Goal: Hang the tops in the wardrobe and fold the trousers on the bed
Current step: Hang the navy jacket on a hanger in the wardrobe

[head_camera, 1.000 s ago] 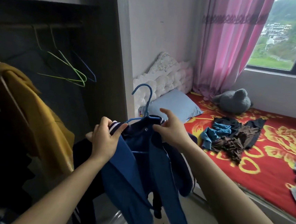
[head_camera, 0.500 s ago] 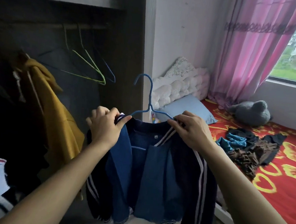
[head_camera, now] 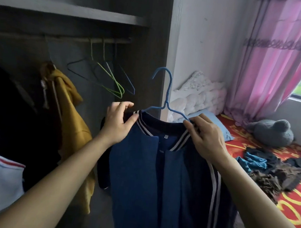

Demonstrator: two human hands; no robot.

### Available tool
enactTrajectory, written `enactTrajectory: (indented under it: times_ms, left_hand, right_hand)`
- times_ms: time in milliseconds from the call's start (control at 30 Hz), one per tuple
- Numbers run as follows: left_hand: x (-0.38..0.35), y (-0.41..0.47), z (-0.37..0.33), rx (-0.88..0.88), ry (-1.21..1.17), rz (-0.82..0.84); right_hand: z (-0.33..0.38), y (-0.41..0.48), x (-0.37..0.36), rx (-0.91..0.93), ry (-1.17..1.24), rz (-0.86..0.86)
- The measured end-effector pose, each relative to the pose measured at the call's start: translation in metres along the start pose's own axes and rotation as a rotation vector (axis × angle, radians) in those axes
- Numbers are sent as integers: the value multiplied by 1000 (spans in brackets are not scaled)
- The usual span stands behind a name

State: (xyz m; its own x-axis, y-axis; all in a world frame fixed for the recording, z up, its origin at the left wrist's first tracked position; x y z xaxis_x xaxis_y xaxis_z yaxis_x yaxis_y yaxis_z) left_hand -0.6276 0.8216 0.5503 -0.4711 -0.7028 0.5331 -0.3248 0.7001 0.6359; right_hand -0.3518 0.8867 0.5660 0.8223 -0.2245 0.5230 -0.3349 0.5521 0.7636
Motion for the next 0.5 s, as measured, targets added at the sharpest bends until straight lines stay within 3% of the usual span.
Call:
enactTrajectory:
  times_ms: [100, 267, 400, 500]
  left_hand:
    - [-5, 11, 4, -63, 143, 120]
    - [4, 35, 10, -20, 76, 97]
    - [3, 55, 28, -18, -12, 223]
    - [6, 64, 48, -71, 82, 232]
  right_hand:
    - [16, 9, -6, 13, 24, 12]
    - [31, 27, -15, -64, 62, 32]
    - [47, 38, -27, -104, -21, 12]
    - [63, 39, -46, -148, -25, 18]
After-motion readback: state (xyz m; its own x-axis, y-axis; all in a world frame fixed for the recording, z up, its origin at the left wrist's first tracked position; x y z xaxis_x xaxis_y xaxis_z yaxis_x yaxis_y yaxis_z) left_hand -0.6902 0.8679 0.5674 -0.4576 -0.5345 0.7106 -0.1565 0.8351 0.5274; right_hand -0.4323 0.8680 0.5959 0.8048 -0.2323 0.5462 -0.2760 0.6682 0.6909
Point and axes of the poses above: each hand's wrist, its own y-axis towards the middle knuckle, its own x-axis out of the back of the hand, z = x × y, the point moved 7 cm from there along y, towards the middle knuckle, and after that the axes turned 2 degrees about -z, right-handed, at the moved point
